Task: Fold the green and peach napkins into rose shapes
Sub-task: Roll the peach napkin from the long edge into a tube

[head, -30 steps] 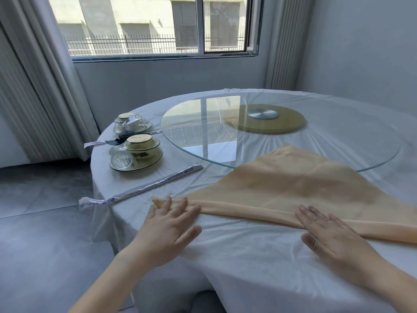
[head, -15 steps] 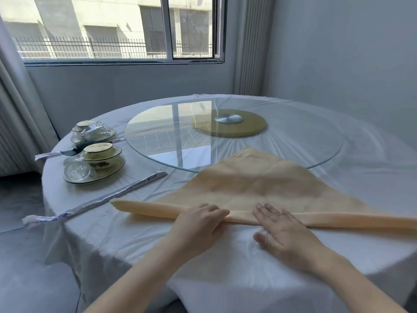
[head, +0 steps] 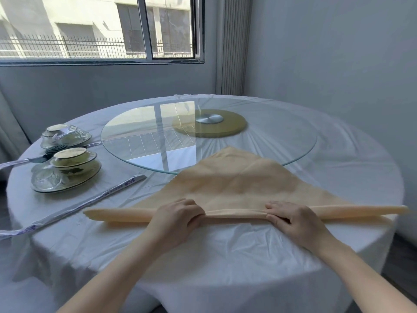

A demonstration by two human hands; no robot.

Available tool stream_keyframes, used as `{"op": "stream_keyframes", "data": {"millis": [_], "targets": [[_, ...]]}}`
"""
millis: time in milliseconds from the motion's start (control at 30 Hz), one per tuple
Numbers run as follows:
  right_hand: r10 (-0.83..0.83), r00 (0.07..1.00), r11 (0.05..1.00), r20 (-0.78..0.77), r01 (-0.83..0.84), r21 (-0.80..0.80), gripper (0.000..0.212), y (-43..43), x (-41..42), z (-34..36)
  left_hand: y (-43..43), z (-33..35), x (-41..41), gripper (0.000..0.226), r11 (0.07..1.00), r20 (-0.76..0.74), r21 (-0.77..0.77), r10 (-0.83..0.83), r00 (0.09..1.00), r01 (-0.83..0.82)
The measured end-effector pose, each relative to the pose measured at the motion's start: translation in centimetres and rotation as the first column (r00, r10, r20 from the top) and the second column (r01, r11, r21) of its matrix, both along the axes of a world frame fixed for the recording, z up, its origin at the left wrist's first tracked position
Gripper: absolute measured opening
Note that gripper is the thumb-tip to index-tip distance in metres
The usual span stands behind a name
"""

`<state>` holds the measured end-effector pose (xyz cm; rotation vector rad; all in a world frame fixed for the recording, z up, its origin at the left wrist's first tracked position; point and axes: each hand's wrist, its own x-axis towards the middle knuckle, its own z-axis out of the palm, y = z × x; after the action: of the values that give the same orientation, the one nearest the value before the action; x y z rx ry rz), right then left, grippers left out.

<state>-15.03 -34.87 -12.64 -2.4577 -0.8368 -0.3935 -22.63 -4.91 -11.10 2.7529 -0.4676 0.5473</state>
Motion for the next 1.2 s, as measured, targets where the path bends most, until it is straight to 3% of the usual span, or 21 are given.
{"op": "stream_keyframes", "data": {"millis": [100,300,467,667,867,967,1067,1200], "targets": [[0.047,0.995,0.997,-0.091,-0.041,0.070,0.016,0.7,-0.1,0.4,0.7,0.2,-0.9,0.023,1.000,0.006,0.028,0.013,1.000,-0.013],[0.130,0.988,0.990,-0.082,-0.124,0.072,0.007,1.7,-0.8,0.6,1.9,0.7,-2.1,0.032,0.998,-0.090,-0.025,0.054,0.994,-0.056],[-0.030,0.999,0.997,-0.035,0.032,0.065,0.006,2.1,-0.1,1.3,1.3,1.3,-0.4,0.014,0.975,-0.132,-0.101,0.183,0.974,-0.196],[-0.206,0.975,0.979,-0.086,0.206,-0.002,0.015,2.8,0.7,1.9,1.4,1.4,0.8,0.017,0.965,-0.172,-0.069,0.237,0.956,-0.252],[-0.289,0.957,0.957,-0.009,0.288,-0.042,0.011,3.4,0.8,1.3,-3.4,1.1,1.9,0.033,0.996,-0.059,-0.040,-0.077,0.995,0.074],[-0.300,0.954,0.954,0.010,0.300,-0.028,0.012,3.2,0.9,1.1,-7.4,0.7,3.0,0.054,0.976,-0.121,0.044,-0.207,0.971,0.213],[-0.294,0.955,0.954,0.032,0.295,-0.051,0.014,3.3,1.0,0.8,-8.7,0.2,3.8,0.078,0.971,-0.200,0.115,-0.185,0.962,0.210],[-0.287,0.954,0.956,0.088,0.291,-0.038,0.030,2.8,0.5,0.1,-9.2,-0.7,4.0,0.093,0.961,-0.273,0.194,-0.138,0.952,0.195]]}}
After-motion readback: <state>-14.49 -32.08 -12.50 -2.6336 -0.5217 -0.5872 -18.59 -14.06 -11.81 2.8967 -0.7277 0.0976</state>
